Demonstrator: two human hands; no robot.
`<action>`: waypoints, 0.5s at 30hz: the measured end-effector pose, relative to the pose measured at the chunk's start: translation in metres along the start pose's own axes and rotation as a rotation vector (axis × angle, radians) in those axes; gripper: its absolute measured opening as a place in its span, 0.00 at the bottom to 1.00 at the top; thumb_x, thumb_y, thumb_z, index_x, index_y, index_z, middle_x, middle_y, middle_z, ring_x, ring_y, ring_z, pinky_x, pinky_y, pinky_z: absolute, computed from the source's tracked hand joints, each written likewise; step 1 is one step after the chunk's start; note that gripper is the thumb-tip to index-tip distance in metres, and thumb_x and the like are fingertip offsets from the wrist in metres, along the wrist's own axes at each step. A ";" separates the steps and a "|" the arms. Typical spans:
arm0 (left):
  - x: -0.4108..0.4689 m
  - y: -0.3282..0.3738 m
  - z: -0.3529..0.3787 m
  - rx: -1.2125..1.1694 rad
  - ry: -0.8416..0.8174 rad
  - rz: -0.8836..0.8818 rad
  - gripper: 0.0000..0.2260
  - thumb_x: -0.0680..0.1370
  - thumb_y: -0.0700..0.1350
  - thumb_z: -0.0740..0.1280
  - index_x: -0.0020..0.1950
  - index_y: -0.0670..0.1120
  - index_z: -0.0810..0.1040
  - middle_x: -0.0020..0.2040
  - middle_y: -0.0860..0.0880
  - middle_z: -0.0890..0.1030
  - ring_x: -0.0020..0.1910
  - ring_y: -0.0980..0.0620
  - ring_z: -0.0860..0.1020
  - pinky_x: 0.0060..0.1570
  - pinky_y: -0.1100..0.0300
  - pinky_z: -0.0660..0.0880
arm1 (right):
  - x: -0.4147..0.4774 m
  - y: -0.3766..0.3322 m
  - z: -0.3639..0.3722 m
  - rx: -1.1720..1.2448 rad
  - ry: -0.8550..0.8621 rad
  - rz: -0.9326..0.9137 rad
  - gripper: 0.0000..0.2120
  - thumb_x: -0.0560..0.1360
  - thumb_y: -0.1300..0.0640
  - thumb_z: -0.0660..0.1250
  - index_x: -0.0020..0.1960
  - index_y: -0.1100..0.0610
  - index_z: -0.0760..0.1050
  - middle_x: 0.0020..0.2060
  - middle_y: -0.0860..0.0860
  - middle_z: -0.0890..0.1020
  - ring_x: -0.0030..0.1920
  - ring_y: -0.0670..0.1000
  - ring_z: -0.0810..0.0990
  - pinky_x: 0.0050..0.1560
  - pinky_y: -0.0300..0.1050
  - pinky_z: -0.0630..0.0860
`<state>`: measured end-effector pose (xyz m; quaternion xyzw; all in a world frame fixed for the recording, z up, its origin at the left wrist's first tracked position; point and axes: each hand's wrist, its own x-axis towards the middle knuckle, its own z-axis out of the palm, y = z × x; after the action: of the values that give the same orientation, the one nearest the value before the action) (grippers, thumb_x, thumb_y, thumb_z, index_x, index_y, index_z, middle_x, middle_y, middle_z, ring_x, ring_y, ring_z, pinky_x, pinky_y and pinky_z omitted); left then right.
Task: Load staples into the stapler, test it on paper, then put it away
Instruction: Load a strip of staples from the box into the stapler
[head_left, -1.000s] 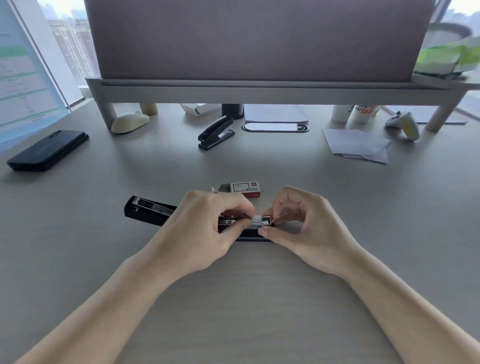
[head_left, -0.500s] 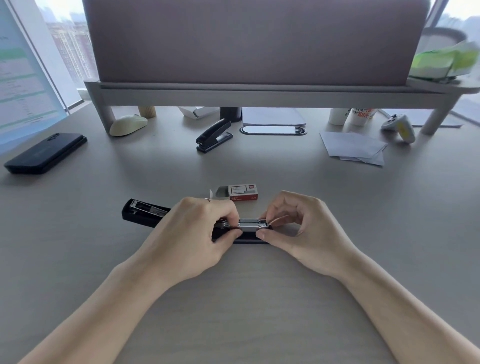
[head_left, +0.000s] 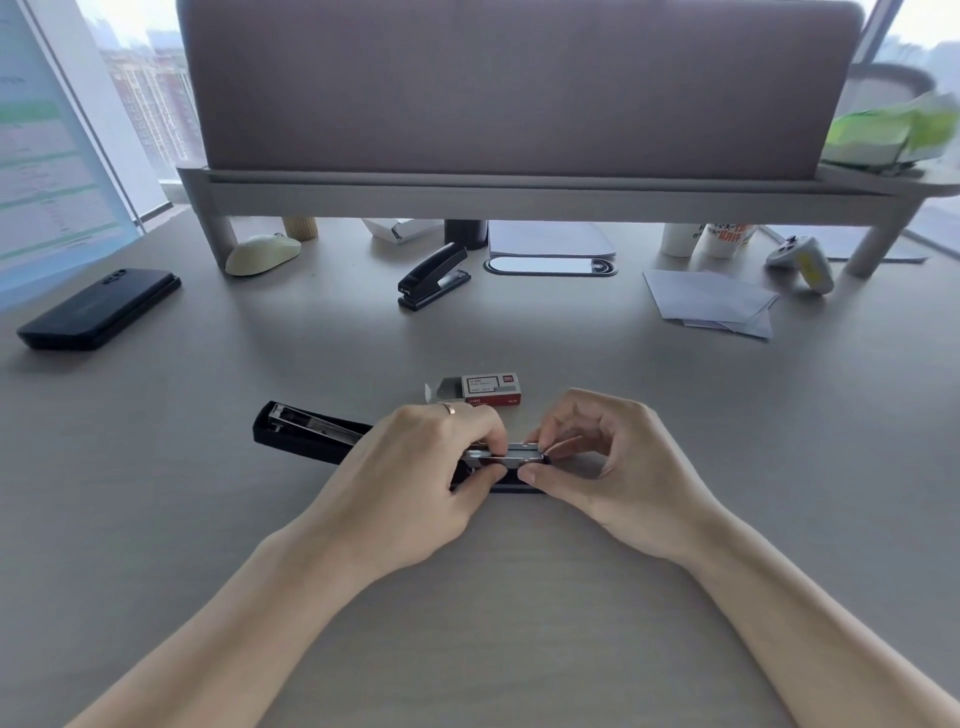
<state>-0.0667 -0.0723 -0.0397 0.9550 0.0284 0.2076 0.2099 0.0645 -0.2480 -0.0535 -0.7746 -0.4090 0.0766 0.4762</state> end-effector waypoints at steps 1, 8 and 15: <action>0.000 0.001 -0.001 0.011 -0.005 -0.003 0.06 0.76 0.47 0.75 0.50 0.54 0.80 0.43 0.58 0.82 0.37 0.56 0.79 0.42 0.53 0.78 | 0.000 0.000 0.000 -0.001 0.001 -0.001 0.13 0.70 0.59 0.83 0.42 0.47 0.80 0.44 0.47 0.90 0.46 0.47 0.89 0.54 0.44 0.85; -0.008 -0.008 -0.042 0.279 -0.091 -0.142 0.22 0.72 0.63 0.74 0.59 0.62 0.67 0.56 0.65 0.79 0.53 0.58 0.81 0.53 0.56 0.79 | -0.001 0.000 -0.001 -0.014 -0.006 0.024 0.13 0.70 0.57 0.84 0.42 0.48 0.79 0.44 0.44 0.89 0.45 0.44 0.89 0.49 0.40 0.82; -0.002 -0.032 -0.107 0.405 -0.263 -0.380 0.11 0.66 0.61 0.77 0.43 0.62 0.79 0.36 0.61 0.81 0.35 0.59 0.79 0.35 0.60 0.77 | 0.000 -0.002 -0.001 -0.013 -0.008 0.041 0.14 0.70 0.57 0.84 0.42 0.47 0.79 0.43 0.44 0.88 0.43 0.43 0.88 0.48 0.43 0.83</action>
<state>-0.1113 -0.0015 0.0345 0.9737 0.2199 0.0295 0.0523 0.0637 -0.2481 -0.0514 -0.7858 -0.3953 0.0866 0.4678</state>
